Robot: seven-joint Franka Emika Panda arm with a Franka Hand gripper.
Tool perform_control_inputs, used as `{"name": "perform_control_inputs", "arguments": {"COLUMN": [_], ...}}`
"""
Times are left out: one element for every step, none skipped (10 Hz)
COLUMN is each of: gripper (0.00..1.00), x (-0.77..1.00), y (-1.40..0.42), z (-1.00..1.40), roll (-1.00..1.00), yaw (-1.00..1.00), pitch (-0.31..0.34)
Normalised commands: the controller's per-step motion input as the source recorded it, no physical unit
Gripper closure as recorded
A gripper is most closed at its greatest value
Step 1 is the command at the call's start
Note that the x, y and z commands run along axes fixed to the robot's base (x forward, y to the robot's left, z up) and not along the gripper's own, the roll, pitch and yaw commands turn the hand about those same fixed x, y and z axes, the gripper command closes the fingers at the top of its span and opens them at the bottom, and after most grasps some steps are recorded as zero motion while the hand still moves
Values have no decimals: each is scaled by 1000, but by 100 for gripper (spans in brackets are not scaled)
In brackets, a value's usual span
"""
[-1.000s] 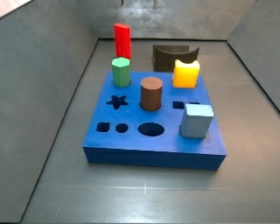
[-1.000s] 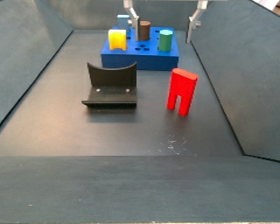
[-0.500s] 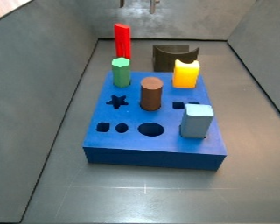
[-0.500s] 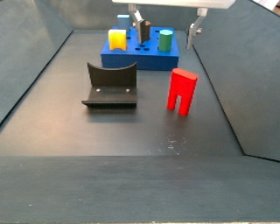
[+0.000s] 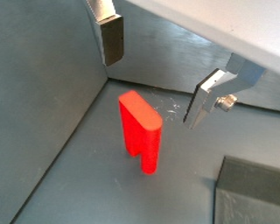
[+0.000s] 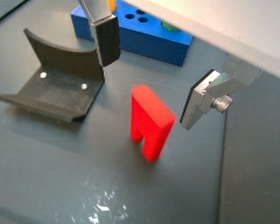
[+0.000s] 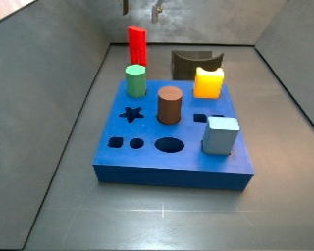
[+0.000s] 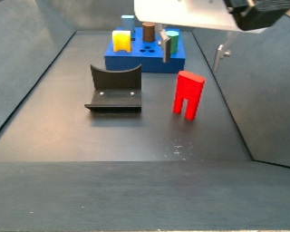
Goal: Pick up the square-circle object. Move up. Move to above the board. Insert the square-circle object.
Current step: Pick up the square-circle object.
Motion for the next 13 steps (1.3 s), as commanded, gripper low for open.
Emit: {"name": "perform_control_inputs", "arguments": {"gripper": [0, 0, 0, 0, 0, 0, 0, 0, 0, 0, 0, 0, 100], "x": [203, 94, 120, 106, 0, -60, -60, 0, 0, 0, 17, 34, 0], "y": [-231, -29, 0, 0, 0, 140, 54, 0, 0, -71, 0, 0, 0], "z": [-434, -871, -791, -6, 0, 0, -51, -157, -286, -400, -100, 0, 0], "roll": [-3, 0, 0, 0, 0, 16, 79, 61, 86, 100, 43, 11, 0], "yaw": [-189, -240, -183, -34, -26, -223, -243, -206, -191, -174, -97, -37, 0], "pitch": [-101, -16, 0, 0, 0, 3, 19, 0, 0, 0, 0, 7, 0]}}
